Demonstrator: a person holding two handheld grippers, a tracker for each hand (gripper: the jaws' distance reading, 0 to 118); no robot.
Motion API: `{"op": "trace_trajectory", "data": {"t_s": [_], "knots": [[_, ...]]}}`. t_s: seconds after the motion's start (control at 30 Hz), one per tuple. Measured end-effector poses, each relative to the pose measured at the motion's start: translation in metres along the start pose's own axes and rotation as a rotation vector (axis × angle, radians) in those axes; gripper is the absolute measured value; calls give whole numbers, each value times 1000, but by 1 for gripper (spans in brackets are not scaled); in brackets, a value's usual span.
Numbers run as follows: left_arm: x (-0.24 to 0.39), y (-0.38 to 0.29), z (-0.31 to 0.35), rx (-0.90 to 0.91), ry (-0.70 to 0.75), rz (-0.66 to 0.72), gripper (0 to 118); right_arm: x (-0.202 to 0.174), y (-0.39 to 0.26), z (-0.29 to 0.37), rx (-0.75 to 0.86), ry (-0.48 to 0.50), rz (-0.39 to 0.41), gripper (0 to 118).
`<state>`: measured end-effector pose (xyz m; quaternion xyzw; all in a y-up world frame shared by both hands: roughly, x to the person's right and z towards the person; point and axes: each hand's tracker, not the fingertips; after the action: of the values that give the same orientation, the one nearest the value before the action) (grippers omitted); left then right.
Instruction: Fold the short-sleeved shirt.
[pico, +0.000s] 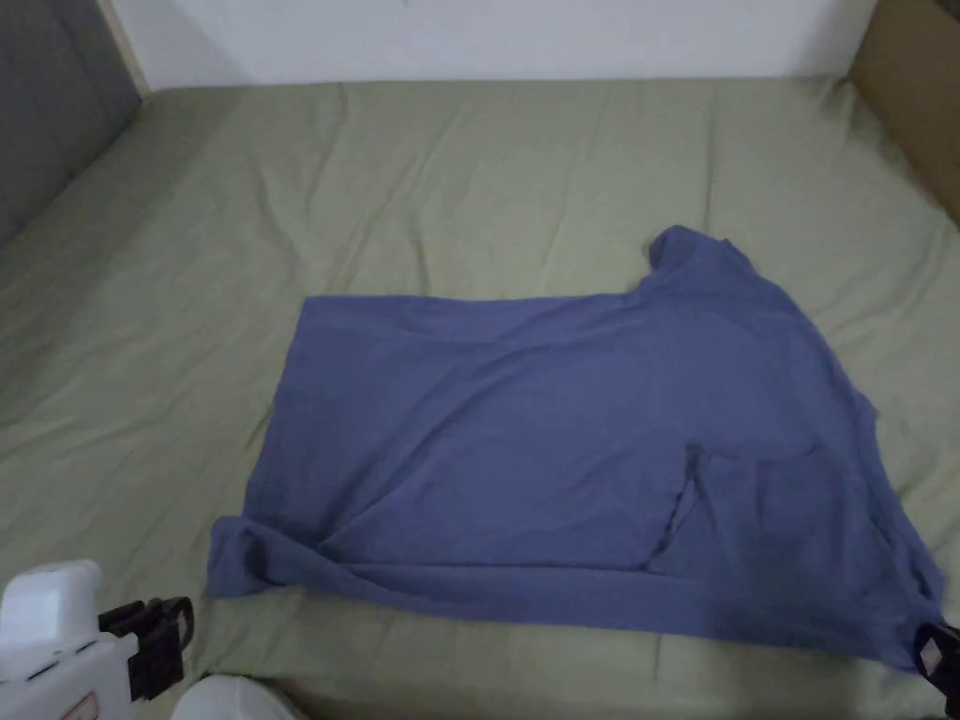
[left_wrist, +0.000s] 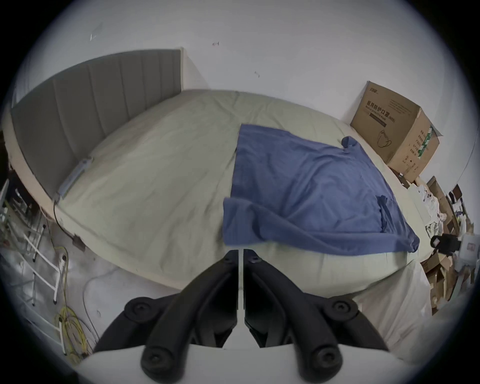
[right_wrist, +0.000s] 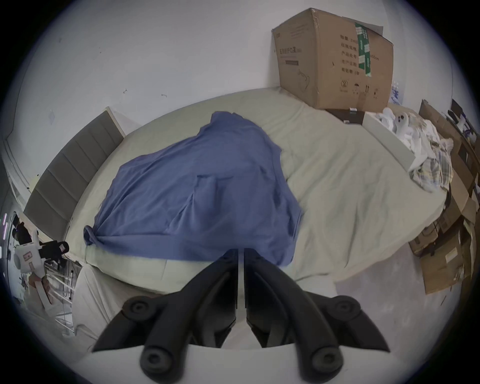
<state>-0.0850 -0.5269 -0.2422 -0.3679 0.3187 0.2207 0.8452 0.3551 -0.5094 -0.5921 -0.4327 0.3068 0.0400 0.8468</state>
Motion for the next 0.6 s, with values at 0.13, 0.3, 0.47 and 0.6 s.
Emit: {"op": "trace_trajectory", "data": {"t_s": [0.13,0.3,0.47,0.6], "knots": [[-1,0,-14,-16,-17,29,0,2,-10,-16,-63,17,-57,2],[1,37,-29,5,-37,25,45,7,-3,-22,-61,-19,-52,2],[12,63,-63,17,-42,1,108,6,2,-31,-78,-35,-26,2],[20,63,-96,-56,-43,34,22,5,2,-38,-96,-35,-32,2]]}}
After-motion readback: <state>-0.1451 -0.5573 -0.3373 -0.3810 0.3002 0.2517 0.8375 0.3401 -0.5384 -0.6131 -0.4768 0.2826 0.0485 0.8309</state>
